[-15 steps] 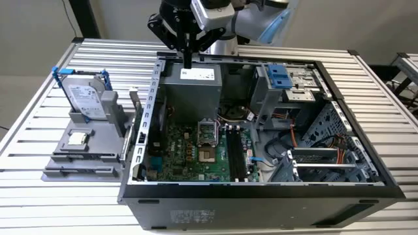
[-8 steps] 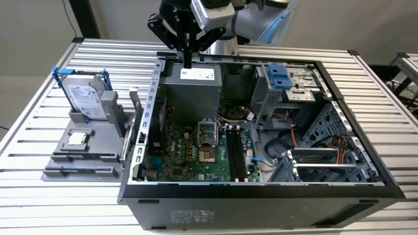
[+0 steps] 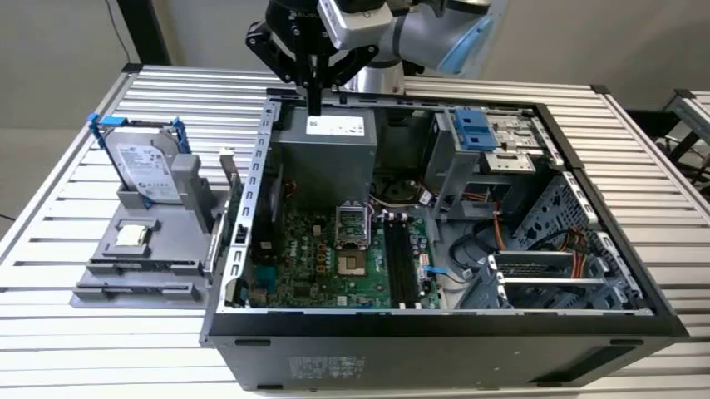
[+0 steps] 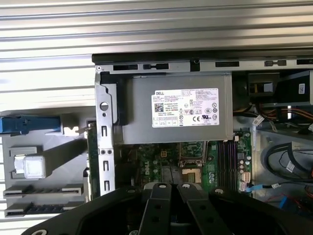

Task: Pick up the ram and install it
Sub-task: 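Reach for the ram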

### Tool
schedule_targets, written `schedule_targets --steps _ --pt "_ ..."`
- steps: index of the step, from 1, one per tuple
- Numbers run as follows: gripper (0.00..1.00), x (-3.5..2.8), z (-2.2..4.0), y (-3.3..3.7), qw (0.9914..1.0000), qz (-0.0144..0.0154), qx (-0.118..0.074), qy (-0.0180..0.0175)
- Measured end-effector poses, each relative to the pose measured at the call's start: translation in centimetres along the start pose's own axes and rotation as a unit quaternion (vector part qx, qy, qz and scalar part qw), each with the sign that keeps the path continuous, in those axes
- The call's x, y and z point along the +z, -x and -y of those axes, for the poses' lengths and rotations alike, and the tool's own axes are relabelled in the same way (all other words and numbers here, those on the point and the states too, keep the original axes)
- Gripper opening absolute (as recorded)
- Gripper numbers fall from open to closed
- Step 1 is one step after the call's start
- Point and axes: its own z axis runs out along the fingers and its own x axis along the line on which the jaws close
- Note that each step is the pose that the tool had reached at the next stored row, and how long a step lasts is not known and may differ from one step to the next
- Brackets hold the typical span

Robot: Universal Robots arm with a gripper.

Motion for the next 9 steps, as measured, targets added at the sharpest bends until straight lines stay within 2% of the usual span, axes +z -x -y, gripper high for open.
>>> schedule_targets --steps 9 --pt "0.00 -0.05 0.18 -2.68 1.00000 -0.0001 -0.002 0.0001"
